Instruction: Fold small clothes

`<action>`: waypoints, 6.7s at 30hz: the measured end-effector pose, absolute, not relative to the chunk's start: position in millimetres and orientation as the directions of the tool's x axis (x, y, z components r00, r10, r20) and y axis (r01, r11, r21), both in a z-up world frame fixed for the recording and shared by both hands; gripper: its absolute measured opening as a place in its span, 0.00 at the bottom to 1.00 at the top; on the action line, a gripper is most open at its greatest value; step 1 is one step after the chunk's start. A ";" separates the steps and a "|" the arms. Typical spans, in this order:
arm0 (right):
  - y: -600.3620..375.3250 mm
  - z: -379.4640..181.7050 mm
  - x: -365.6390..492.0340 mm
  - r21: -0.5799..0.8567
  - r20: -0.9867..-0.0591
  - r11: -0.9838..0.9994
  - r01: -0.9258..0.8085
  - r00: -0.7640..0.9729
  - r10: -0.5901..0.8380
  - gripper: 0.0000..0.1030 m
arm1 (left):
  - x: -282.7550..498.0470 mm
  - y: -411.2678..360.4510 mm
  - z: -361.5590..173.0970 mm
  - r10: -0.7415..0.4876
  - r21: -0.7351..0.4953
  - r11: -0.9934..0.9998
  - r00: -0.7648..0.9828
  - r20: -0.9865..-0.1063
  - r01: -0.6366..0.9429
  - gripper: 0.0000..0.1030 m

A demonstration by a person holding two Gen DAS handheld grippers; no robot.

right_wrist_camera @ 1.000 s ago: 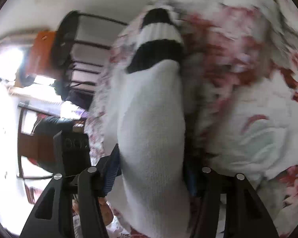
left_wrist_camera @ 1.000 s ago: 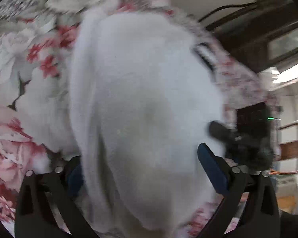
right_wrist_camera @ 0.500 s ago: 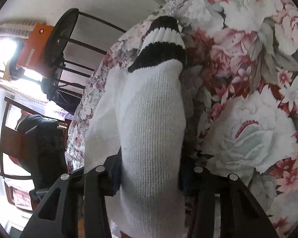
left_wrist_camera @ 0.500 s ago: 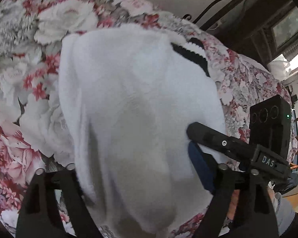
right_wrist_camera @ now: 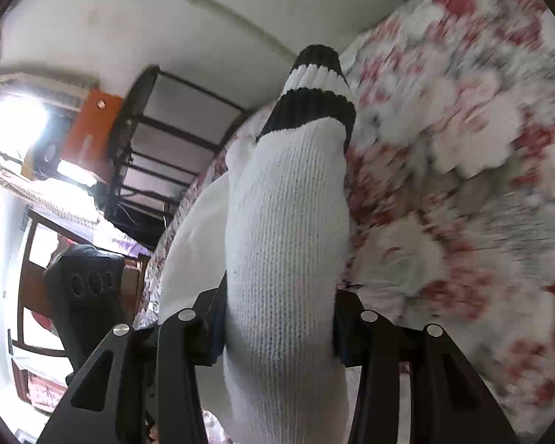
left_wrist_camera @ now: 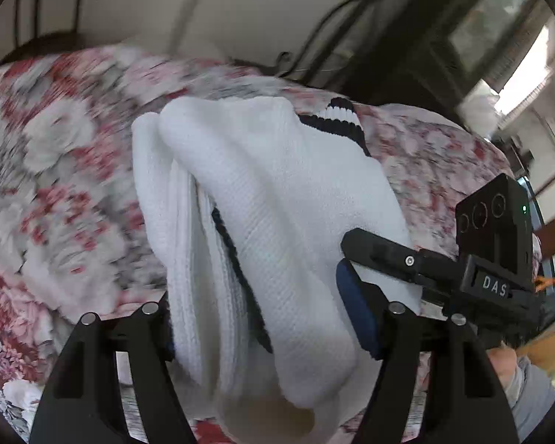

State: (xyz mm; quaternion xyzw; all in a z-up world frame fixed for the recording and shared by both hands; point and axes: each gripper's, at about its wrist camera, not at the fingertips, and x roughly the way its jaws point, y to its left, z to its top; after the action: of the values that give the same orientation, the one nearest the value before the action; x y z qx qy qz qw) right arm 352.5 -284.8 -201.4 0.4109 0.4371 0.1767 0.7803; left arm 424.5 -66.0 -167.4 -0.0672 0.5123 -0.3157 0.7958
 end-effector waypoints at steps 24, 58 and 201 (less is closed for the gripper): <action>-610.1 -64.1 30.4 0.744 -0.445 0.591 0.312 0.891 0.090 0.44 | 206.8 -447.2 -42.6 -0.756 -0.412 0.351 -0.006 -0.655 0.841 0.65; -687.2 -115.3 -85.0 0.433 -0.668 0.544 0.719 0.661 -0.342 0.19 | 127.6 -551.5 -168.9 -0.446 -0.078 0.593 0.247 -0.860 0.801 0.96; -501.0 86.1 -235.8 0.284 -0.568 0.687 0.669 0.695 -0.441 0.97 | -90.8 -385.0 95.9 -0.479 0.191 0.622 0.561 -0.675 0.760 0.96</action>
State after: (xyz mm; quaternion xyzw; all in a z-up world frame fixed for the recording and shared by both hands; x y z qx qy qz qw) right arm -235.8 -501.0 86.1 0.2426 0.2346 -0.3124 0.8880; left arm -90.8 -385.0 95.9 0.2382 0.2949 -0.3638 0.8509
